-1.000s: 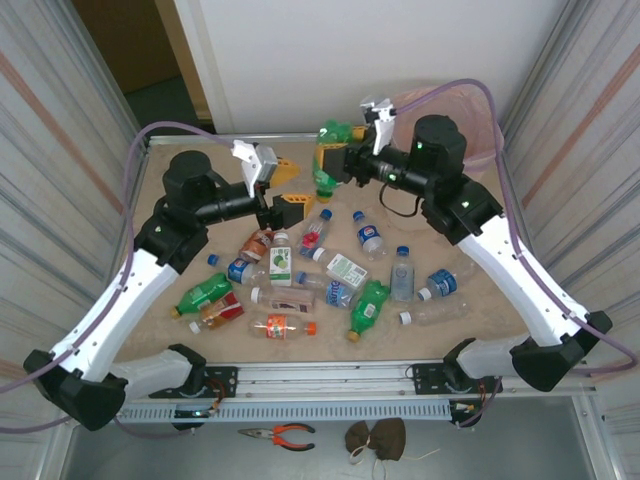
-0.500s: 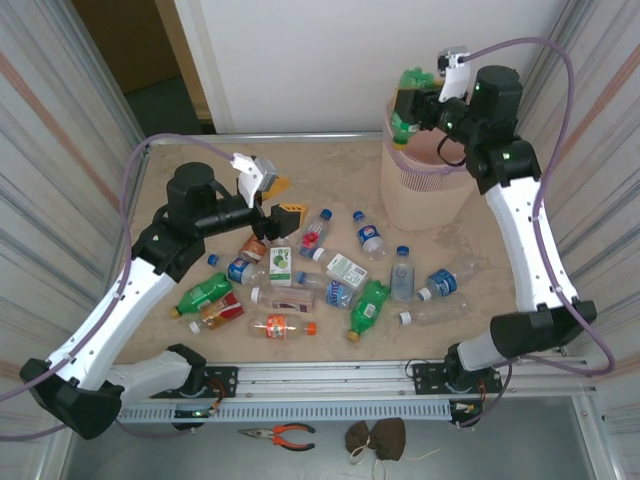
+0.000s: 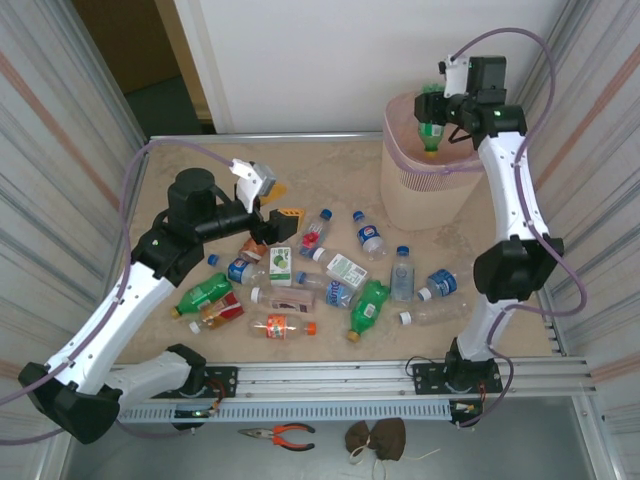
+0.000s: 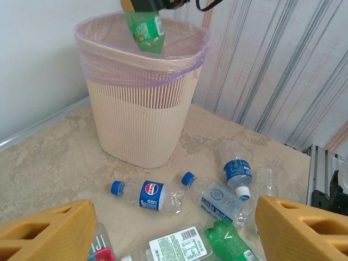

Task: Put the plastic bottles in the bin

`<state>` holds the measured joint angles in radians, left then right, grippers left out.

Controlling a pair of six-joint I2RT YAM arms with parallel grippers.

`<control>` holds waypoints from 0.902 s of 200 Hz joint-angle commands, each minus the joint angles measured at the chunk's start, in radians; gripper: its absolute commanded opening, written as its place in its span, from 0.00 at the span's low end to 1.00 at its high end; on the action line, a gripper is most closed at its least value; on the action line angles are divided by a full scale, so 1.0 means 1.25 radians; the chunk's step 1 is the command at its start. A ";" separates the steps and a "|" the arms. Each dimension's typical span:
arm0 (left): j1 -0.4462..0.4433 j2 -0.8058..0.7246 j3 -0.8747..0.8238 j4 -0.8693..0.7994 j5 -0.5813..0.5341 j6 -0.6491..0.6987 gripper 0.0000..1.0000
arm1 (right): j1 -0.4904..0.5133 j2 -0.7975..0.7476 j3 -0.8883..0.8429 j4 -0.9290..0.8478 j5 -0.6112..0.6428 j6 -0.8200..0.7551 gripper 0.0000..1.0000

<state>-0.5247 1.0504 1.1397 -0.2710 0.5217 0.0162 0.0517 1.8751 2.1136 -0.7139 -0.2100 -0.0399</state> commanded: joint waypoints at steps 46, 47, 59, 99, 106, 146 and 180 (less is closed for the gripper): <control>0.010 -0.011 -0.010 -0.019 -0.009 0.021 0.77 | -0.019 0.167 0.059 -0.182 0.073 -0.064 0.42; 0.010 -0.011 -0.010 -0.020 -0.009 0.021 0.77 | -0.019 0.169 0.059 -0.183 0.075 -0.065 0.42; 0.012 -0.009 -0.010 -0.023 -0.009 0.022 0.77 | -0.019 0.192 0.058 -0.194 0.090 -0.068 0.42; 0.014 -0.006 -0.013 -0.036 -0.012 0.024 0.77 | -0.028 0.263 0.058 -0.214 0.124 -0.078 0.43; 0.015 -0.006 -0.015 -0.038 -0.012 0.024 0.77 | -0.032 0.273 0.059 -0.216 0.130 -0.076 0.43; 0.016 -0.004 -0.015 -0.054 -0.019 0.029 0.77 | -0.052 0.327 0.061 -0.216 0.147 -0.069 0.46; 0.020 0.002 -0.012 -0.077 -0.029 0.032 0.77 | -0.068 0.355 0.063 -0.216 0.163 -0.061 0.48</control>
<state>-0.5098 1.0508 1.1297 -0.3382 0.4992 0.0311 -0.0162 2.2948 2.1567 -0.9565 -0.0372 -0.1165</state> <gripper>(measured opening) 0.767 0.561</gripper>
